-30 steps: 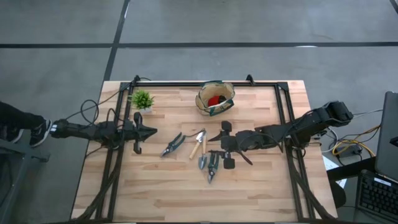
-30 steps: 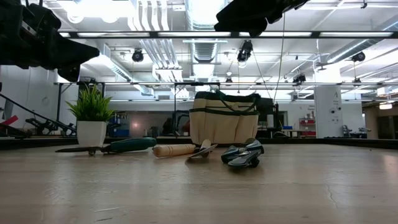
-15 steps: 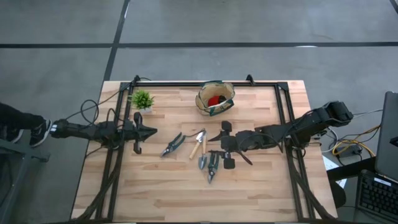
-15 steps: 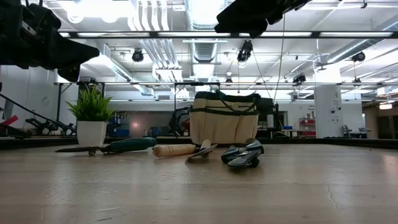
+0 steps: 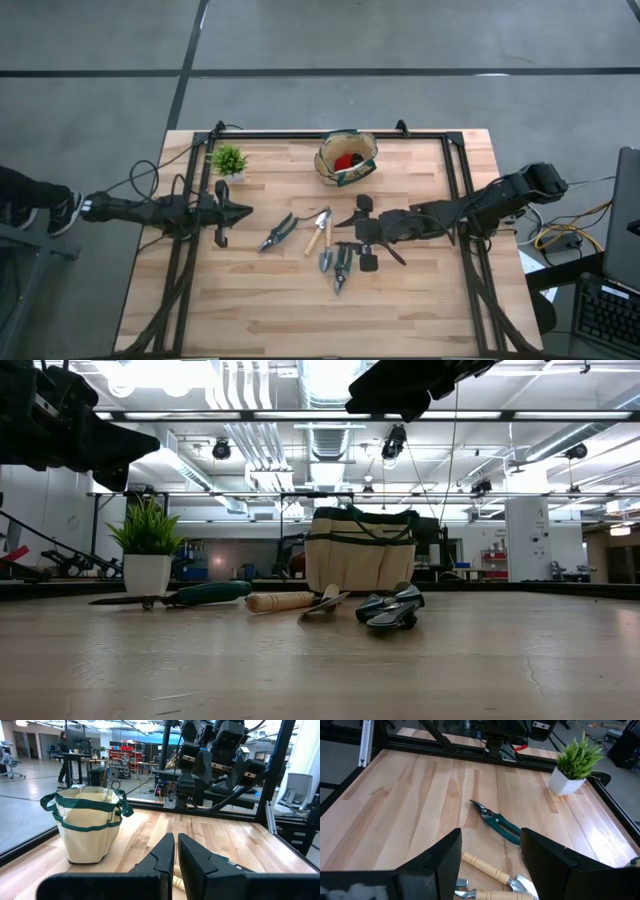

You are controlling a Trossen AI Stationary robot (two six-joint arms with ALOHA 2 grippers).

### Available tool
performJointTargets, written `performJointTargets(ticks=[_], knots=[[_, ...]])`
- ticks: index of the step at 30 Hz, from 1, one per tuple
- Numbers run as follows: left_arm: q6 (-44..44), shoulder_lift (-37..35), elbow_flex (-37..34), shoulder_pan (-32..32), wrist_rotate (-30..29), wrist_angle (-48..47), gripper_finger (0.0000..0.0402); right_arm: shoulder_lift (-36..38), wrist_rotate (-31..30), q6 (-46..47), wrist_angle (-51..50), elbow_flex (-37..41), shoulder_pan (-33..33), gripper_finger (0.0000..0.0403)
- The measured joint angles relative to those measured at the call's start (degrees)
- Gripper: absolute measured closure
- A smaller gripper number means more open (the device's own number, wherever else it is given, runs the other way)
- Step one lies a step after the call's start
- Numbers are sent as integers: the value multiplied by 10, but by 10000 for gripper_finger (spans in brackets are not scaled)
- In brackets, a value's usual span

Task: Pick & Place Garden tools in Gardening bag
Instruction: Put the right green scissors into the green bag

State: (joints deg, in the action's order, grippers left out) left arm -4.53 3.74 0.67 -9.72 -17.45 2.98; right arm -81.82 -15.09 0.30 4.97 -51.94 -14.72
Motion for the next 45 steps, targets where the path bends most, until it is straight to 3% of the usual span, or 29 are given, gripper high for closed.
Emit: performJointTargets(ticks=[32, 45], knots=[[0, 0, 0, 0, 0, 0, 371, 0, -15, 0, -2, 0, 0, 209], [0, 0, 0, 0, 0, 0, 371, -23, 51, 46, -17, 47, 0, 209]])
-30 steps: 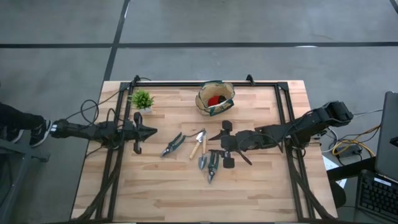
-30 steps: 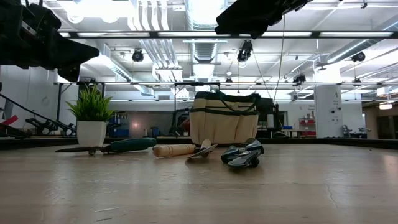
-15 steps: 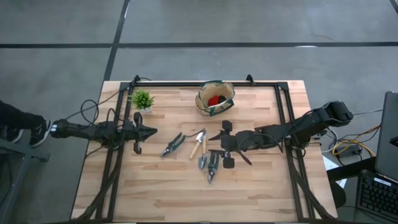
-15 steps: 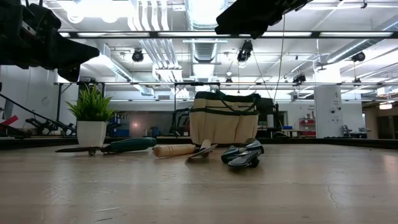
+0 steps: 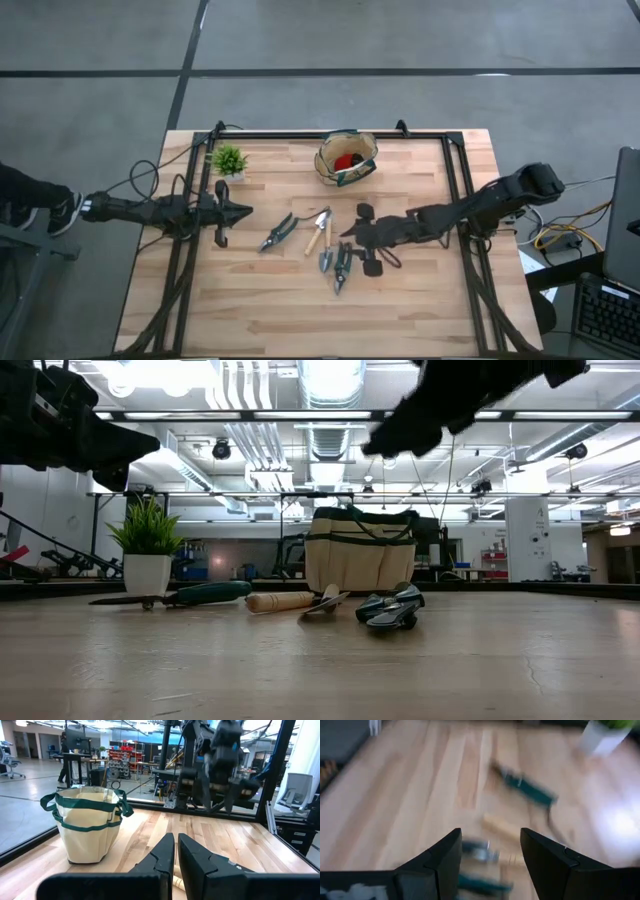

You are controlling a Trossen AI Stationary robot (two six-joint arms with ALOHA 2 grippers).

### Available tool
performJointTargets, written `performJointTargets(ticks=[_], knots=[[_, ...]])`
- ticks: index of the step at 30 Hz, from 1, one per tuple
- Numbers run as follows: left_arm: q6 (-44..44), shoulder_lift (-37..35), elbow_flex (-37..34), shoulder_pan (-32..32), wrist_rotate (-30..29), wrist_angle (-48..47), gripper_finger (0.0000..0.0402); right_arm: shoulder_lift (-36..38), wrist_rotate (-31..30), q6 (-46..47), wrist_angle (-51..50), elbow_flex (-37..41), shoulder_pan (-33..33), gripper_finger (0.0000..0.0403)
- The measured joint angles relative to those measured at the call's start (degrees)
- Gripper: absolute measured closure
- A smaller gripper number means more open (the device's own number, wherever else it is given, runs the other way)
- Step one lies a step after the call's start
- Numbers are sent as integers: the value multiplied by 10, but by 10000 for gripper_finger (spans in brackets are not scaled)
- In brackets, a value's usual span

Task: Pick & Place Garden tools in Gardening bag
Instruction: Put the right green scissors into the green bag

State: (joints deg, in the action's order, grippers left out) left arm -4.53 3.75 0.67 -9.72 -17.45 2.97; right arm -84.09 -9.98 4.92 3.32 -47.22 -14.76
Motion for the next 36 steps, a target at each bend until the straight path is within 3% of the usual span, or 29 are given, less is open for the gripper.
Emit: performJointTargets(ticks=[8, 15, 19, 23, 29, 36], knots=[[0, 2, 0, 0, 0, 2, 371, -74, 12, 100, -33, 2, 4, 209], [0, 2, 0, 0, 0, 3, 371, -72, 14, 188, -55, 11, 31, 209], [0, 2, 0, 0, 0, 3, 371, -72, 70, 262, -62, 32, 49, 209], [0, 3, 0, 0, 0, 3, 371, -83, 86, 302, -59, 55, 56, 209], [0, 3, 0, 0, 0, 4, 371, -99, 133, 345, 58, 92, 71, 209], [0, 6, 0, 0, 0, 5, 371, -132, 151, 369, 102, 104, 89, 209]])
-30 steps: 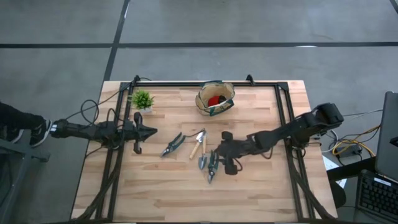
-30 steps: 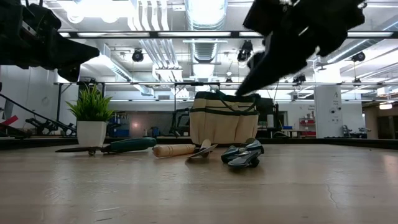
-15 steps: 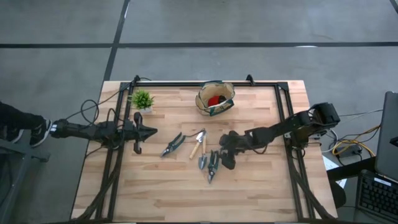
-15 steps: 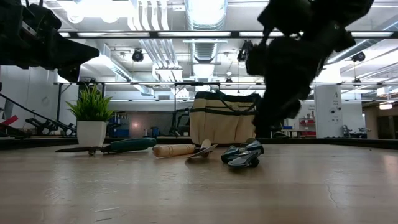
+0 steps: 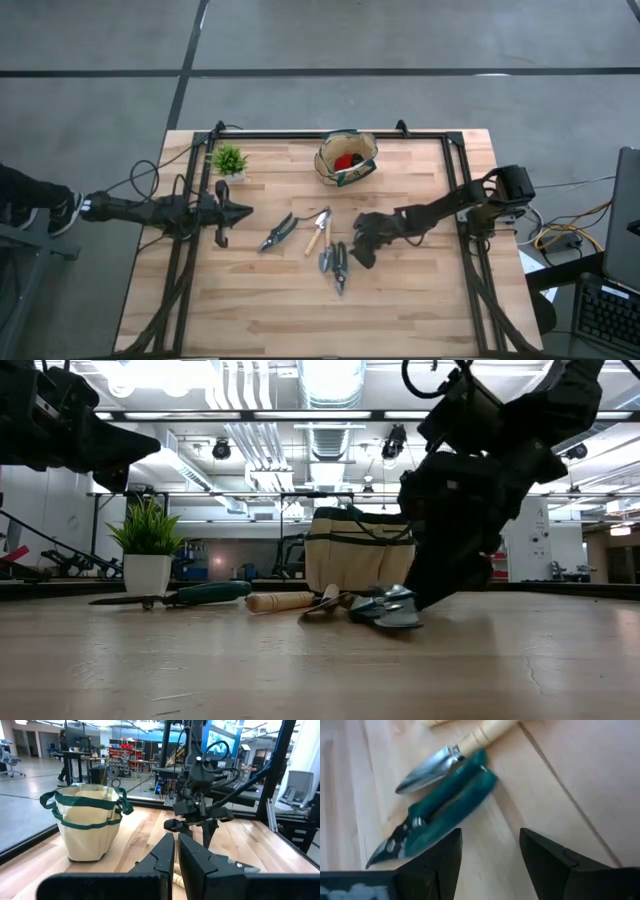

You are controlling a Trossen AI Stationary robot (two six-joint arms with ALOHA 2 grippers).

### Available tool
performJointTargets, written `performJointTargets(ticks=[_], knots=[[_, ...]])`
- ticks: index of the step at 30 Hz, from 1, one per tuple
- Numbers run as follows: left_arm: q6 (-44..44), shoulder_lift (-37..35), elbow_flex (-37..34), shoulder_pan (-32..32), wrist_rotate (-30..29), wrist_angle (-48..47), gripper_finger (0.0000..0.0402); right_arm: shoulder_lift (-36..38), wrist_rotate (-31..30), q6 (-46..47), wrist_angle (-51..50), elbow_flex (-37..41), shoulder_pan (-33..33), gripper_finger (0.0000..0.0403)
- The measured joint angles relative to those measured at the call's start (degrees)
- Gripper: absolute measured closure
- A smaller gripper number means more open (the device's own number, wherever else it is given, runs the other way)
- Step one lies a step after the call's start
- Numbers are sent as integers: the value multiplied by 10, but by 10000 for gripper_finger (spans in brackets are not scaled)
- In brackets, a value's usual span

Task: Pick & Place Garden tools in Gardening bag
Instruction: Put the right green scissors into the green bag

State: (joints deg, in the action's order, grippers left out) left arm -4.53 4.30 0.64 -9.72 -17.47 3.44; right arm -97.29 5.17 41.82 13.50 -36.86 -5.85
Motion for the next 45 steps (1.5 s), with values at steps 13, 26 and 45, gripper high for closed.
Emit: performJointTargets(ticks=[13, 26, 45], knots=[[0, 8, 0, 0, 0, 2, 371, -46, 57, -11, 54, -35, 11, 209], [0, 8, 0, 0, 0, 2, 371, -68, 71, -20, 56, -69, 10, 209], [0, 15, 0, 0, 0, 1, 371, -138, 74, -56, 69, -126, 10, 261]])
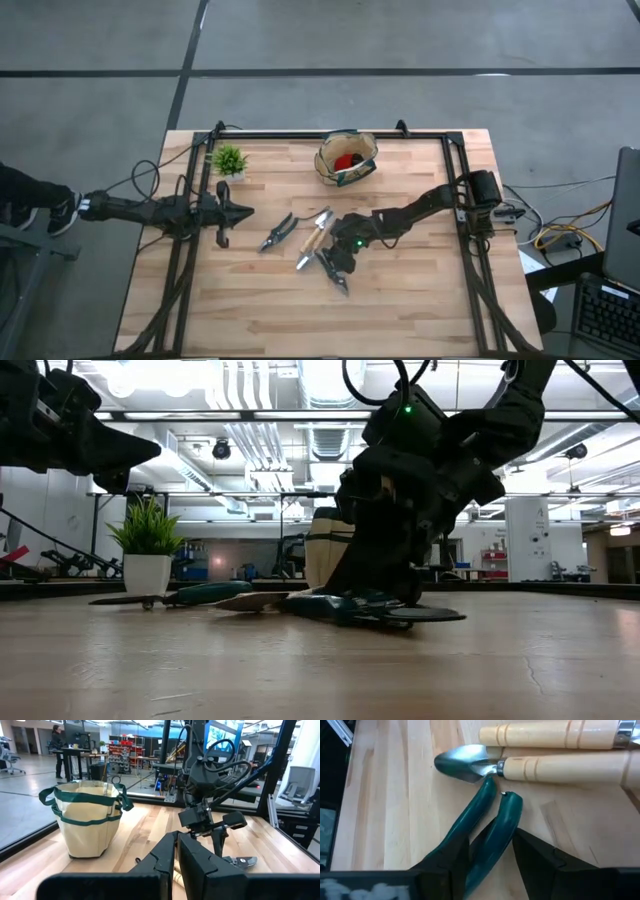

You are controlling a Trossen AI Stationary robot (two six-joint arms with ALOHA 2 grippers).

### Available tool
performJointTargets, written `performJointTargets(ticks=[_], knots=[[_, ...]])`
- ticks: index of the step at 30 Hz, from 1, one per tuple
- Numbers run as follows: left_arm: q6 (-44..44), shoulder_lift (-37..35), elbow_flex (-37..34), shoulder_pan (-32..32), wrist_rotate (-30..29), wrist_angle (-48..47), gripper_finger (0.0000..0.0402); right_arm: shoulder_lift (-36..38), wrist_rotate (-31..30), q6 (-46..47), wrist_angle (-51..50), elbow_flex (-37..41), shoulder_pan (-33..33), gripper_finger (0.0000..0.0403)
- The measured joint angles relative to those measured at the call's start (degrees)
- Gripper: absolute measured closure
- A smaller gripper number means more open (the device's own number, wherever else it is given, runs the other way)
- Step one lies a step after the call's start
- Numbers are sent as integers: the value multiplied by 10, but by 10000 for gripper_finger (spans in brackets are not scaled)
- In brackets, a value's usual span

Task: Pick & Place Garden tools in Gardening bag
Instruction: Put the right green scissors into the green bag

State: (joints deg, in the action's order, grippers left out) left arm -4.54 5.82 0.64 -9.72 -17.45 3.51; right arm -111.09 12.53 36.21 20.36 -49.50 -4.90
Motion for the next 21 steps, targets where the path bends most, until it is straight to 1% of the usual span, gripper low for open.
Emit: performJointTargets(ticks=[7, 15, 18, 21], knots=[[0, 0, 0, 0, 0, -1, 371, 0, 0, -2, 0, 0, 0, 274], [0, 0, 0, 0, 0, -2, 371, 0, -1, -9, 0, 0, 0, 275], [0, 0, 0, 0, 0, -2, 371, 0, -1, -15, 4, 0, 0, 285], [0, 0, 0, 0, 0, -2, 371, 0, -1, -20, 11, 0, 1, 303]])
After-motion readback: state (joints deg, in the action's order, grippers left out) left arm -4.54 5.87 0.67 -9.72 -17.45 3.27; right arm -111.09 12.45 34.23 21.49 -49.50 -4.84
